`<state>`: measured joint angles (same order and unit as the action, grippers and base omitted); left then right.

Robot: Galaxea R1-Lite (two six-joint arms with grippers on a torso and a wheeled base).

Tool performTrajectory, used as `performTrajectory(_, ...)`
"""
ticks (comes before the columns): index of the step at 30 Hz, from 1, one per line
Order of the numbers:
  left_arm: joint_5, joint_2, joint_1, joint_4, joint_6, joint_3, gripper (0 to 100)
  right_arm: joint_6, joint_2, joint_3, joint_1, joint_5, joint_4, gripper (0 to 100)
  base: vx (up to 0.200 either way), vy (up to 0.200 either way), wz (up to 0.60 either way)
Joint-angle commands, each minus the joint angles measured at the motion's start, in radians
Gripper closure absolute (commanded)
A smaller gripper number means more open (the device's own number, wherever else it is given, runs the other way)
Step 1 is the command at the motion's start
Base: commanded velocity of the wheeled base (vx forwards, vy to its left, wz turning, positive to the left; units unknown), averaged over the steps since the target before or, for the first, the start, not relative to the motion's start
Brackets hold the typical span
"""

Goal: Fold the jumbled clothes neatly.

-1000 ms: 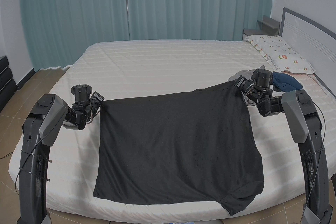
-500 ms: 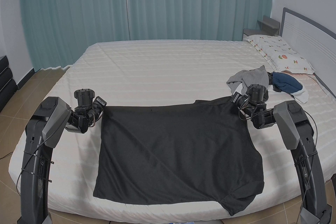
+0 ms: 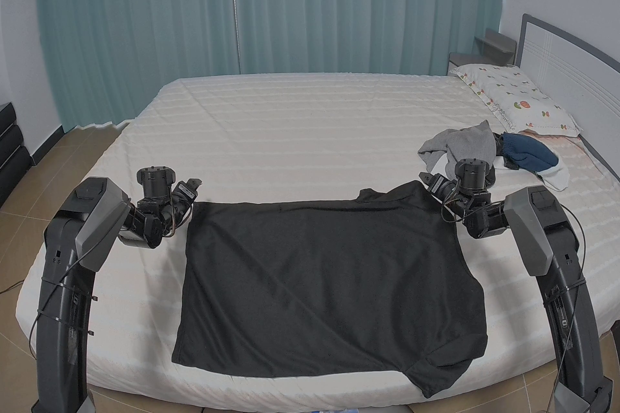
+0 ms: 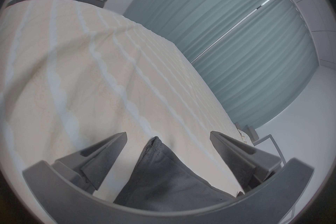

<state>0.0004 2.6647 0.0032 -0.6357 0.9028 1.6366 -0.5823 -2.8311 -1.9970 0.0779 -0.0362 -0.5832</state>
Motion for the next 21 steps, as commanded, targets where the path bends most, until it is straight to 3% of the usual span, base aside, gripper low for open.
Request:
performTrajectory(1, -0.01, -0.183, 0.008, -0.015, 0.008, -0.162, 0, -0.042, 0.167, 0.146, -0.009, -0.022, 0.0, 0, 0.0, 0.0, 0.0)
performTrajectory(4, -0.01, -0.227, 0.003, -0.03, 0.013, -0.212, 0, -0.06, 0.262, 0.28, -0.009, -0.011, -0.007, 0, 0.0, 0.0, 0.0)
performTrajectory(5, -0.01, -0.267, -0.003, -0.042, 0.013, -0.262, 0, -0.07, 0.349, 0.42, -0.007, 0.002, -0.01, 0, 0.0, 0.0, 0.0)
performTrajectory(7, -0.013, -0.292, -0.011, -0.047, 0.013, -0.294, 0, -0.07, 0.4, 0.503, -0.007, 0.013, -0.014, 0, 0.0, 0.0, 0.0)
performTrajectory(8, -0.03, -0.333, -0.015, -0.047, 0.013, -0.337, 0, -0.071, 0.487, 0.661, -0.009, 0.042, -0.018, 0, 0.0, 0.0, 0.0)
performTrajectory(10, -0.057, -0.376, -0.015, -0.039, 0.015, -0.393, 0, -0.077, 0.556, 0.793, -0.013, 0.078, -0.035, 0, 0.0, 0.0, 0.0)
performTrajectory(12, -0.071, -0.394, -0.015, -0.039, 0.013, -0.423, 0, -0.085, 0.582, 0.842, -0.018, 0.096, -0.049, 0, 0.0, 0.0, 0.0)
performTrajectory(15, -0.14, -0.494, -0.019, -0.047, 0.013, -0.589, 0, -0.16, 0.699, 1.077, -0.013, 0.156, -0.139, 0, 0.0, 0.0, 0.0)
performTrajectory(21, -0.209, -0.638, -0.048, -0.048, 0.013, -0.836, 0, -0.182, 0.811, 1.331, 0.017, 0.24, -0.191, 0, 0.0, 0.0, 0.0)
